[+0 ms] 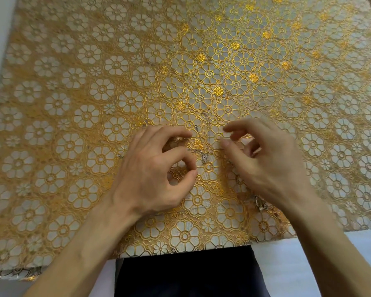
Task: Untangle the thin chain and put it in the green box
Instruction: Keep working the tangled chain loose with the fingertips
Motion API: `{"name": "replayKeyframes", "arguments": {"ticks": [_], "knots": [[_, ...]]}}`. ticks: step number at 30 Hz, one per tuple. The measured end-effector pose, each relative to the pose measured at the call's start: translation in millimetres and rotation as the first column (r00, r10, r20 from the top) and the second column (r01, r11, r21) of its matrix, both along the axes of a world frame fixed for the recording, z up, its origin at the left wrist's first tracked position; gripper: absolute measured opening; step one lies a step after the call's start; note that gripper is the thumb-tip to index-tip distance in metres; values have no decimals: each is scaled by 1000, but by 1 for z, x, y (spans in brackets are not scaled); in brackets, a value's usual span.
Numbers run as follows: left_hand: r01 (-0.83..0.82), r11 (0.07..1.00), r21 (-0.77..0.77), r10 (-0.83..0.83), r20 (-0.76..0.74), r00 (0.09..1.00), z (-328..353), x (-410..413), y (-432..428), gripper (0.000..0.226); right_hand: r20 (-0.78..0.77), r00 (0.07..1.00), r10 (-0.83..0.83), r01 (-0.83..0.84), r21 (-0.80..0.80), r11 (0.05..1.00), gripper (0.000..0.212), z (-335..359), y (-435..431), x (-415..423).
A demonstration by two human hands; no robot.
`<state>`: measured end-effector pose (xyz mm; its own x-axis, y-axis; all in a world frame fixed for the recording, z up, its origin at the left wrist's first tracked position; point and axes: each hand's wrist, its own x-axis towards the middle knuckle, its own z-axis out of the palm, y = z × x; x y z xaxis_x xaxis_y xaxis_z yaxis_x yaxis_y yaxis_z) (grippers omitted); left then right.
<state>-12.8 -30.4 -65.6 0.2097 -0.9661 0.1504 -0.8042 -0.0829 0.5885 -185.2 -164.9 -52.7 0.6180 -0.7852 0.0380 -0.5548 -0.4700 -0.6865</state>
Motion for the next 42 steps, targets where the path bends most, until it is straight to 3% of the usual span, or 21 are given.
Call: {"name": "replayKeyframes", "arguments": {"ticks": [11, 22, 26, 30, 37, 42], "knots": [[-68, 997, 23, 69, -22, 997, 3, -2, -5, 18, -51, 992, 112, -117, -121, 986, 10, -5, 27, -4], [-50, 999, -5, 50, 131, 990, 4, -5, -13, 13, -46, 995, 85, -89, -95, 991, 9, -9, 28, -5], [-7, 998, 56, -7, 242, 970, 11, -5, -16, 18, -48, 996, 69, -74, -105, 992, 13, -11, 29, -5], [-22, 996, 89, -1, 255, 967, 12, -3, -17, 24, -105, 989, 102, -115, -126, 985, 28, -10, 28, -3], [-11, 997, 76, -11, 275, 961, 4, 0, -8, 24, -165, 975, 149, -184, -222, 958, 11, -7, 26, -2], [-16, 999, 41, 3, 287, 958, 1, -2, -4, 23, -185, 969, 164, -202, -213, 956, 22, -9, 24, -3]]}}
